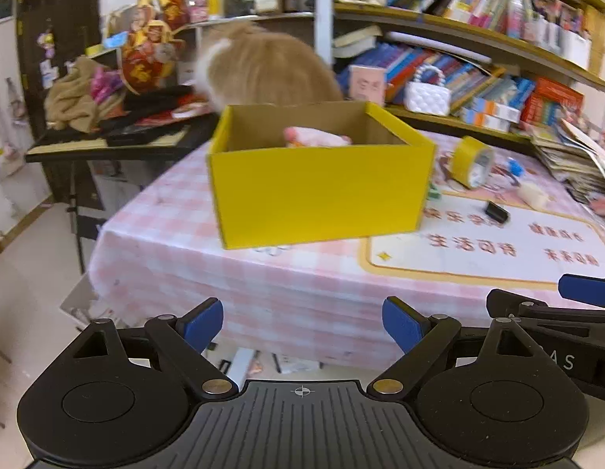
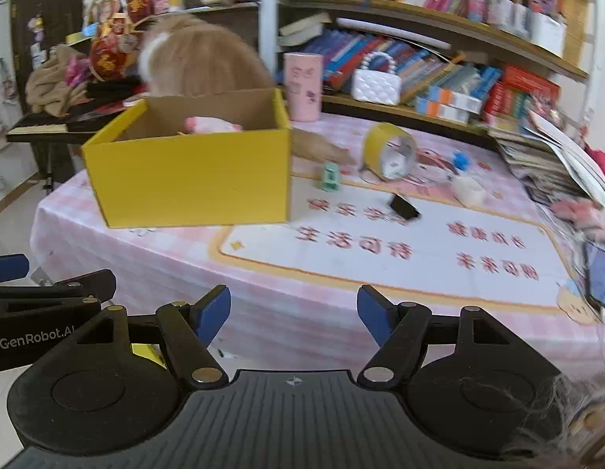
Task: Organize objects
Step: 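Withdraw both tools from the box toward the tape and clip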
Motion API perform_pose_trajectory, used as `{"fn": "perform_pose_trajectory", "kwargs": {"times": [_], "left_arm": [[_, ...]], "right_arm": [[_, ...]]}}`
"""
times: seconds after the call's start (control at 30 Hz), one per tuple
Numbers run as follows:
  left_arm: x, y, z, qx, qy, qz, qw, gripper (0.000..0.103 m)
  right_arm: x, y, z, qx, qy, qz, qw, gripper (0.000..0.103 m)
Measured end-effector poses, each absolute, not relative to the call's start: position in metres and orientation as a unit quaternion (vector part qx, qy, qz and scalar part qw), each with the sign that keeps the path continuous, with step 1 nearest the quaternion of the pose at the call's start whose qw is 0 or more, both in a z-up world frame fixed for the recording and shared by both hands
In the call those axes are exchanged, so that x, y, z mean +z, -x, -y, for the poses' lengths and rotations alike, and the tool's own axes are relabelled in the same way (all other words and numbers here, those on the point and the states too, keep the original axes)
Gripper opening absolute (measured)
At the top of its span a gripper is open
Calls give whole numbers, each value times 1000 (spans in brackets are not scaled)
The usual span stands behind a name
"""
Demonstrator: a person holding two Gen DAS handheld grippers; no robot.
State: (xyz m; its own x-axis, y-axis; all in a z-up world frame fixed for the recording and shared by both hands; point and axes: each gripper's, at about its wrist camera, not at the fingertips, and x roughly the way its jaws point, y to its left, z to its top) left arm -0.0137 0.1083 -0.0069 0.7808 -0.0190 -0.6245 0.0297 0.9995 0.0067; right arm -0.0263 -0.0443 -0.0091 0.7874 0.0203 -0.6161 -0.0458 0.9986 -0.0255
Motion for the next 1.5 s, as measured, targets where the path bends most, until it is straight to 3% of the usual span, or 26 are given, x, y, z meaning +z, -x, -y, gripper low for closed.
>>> {"fn": "perform_pose_trajectory", "kwargs": {"times": [0.73,1.5], "left_arm": [[-16,-17,1,-139,-62,-348,925,91],[-16,-115,106,-122,-48,-346,929,89]], "right_arm": [[-19,39,146,-115,-28,-348,930,72],[-19,-70,261,-92,-33,-348,932,70]]}}
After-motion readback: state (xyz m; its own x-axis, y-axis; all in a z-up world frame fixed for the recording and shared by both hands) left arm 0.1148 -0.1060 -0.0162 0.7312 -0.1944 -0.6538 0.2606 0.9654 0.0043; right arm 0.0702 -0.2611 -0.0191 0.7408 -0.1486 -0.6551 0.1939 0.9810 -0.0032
